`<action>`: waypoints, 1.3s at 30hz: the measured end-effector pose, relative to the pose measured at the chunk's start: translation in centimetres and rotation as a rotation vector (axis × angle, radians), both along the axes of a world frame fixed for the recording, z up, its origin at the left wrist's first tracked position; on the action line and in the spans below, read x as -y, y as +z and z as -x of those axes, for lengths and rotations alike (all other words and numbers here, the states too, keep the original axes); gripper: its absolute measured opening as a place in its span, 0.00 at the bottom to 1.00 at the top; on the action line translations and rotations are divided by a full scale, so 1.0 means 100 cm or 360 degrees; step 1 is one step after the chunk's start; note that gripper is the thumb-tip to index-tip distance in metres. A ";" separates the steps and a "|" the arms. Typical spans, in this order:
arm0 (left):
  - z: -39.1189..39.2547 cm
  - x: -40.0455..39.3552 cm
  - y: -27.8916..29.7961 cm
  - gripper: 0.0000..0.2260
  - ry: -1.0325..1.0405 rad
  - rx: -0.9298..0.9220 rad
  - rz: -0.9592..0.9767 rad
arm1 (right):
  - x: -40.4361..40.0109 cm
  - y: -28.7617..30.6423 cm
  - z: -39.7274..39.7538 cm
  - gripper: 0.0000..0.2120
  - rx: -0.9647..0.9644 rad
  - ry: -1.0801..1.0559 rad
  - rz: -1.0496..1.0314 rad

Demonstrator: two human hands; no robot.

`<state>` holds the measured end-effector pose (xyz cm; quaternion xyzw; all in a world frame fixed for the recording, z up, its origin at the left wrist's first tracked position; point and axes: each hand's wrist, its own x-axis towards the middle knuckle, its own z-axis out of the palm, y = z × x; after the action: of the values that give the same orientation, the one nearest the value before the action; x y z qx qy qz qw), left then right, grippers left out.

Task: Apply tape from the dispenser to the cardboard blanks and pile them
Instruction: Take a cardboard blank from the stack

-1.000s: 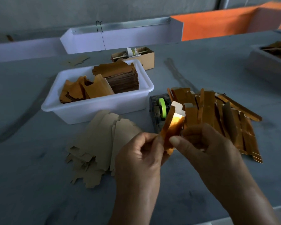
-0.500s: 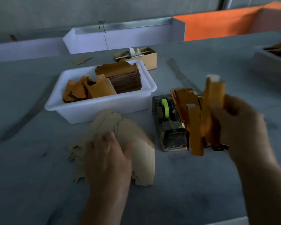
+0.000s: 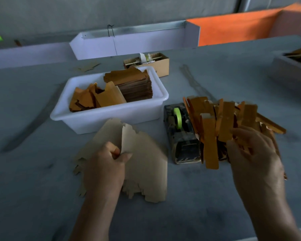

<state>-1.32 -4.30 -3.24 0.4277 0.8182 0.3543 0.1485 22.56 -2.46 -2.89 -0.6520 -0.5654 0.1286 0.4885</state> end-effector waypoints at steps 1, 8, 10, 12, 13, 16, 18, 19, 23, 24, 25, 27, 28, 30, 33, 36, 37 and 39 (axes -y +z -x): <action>0.001 0.001 0.001 0.10 -0.0010 -0.0006 -0.0037 | 0.001 0.003 0.001 0.12 0.0009 -0.0002 -0.0017; -0.012 0.019 0.024 0.12 -0.0137 0.0613 -0.0364 | 0.020 0.023 0.018 0.06 -0.0230 0.0209 -0.0015; -0.027 0.024 0.034 0.13 -0.0287 0.0877 -0.0361 | 0.027 0.027 0.030 0.08 -0.0532 0.0462 0.0239; -0.040 0.029 0.037 0.18 -0.0413 0.0939 -0.0363 | 0.032 0.028 0.039 0.14 -0.0928 0.0702 0.0509; -0.045 0.030 0.036 0.20 -0.0449 0.0914 -0.0365 | 0.033 0.027 0.042 0.15 -0.1119 0.0767 0.0621; -0.050 0.030 0.031 0.20 -0.0452 0.0913 -0.0385 | 0.034 0.022 0.046 0.15 -0.1401 0.0796 0.0747; -0.053 0.028 0.028 0.20 -0.0497 0.1046 -0.0346 | 0.034 0.020 0.048 0.14 -0.1437 0.0763 0.0749; -0.055 0.028 0.027 0.20 -0.0543 0.1104 -0.0315 | 0.034 0.018 0.048 0.13 -0.1439 0.0753 0.0752; -0.061 0.024 0.020 0.12 -0.0575 0.1099 -0.0275 | 0.035 0.013 0.047 0.10 -0.1390 0.0748 0.0765; -0.062 0.023 0.019 0.09 -0.0561 0.1099 -0.0281 | 0.034 0.012 0.047 0.07 -0.1365 0.0751 0.0751; -0.062 0.022 0.016 0.07 -0.0551 0.1099 -0.0284 | 0.034 0.011 0.048 0.04 -0.1331 0.0746 0.0725; -0.064 0.021 0.013 0.06 -0.0522 0.1062 -0.0296 | 0.035 0.007 0.047 0.04 -0.1002 0.0659 0.0575; -0.065 0.020 0.014 0.06 -0.0512 0.1020 -0.0310 | 0.036 0.005 0.047 0.04 -0.0720 0.0589 0.0453; -0.068 0.020 0.013 0.09 -0.0497 0.0919 -0.0341 | 0.039 0.008 0.050 0.03 -0.0257 0.0480 0.0193; -0.072 0.018 0.010 0.14 -0.0454 0.0830 -0.0377 | 0.044 0.009 0.058 0.12 -0.0057 0.0499 0.0020; -0.074 0.021 0.009 0.10 -0.0501 0.0854 -0.0361 | 0.046 0.009 0.062 0.15 -0.0160 0.0620 0.0059; -0.074 0.022 0.010 0.09 -0.0555 0.0872 -0.0322 | 0.046 0.010 0.061 0.13 -0.0225 0.0680 0.0069; -0.071 0.025 0.016 0.10 -0.0699 0.0881 -0.0254 | 0.047 0.015 0.059 0.13 -0.0289 0.0794 0.0117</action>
<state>5.78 -6.83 -1.65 0.4914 0.6054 0.4790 0.4032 16.66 -7.15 -1.40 -0.4957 -0.6574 0.3234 0.4665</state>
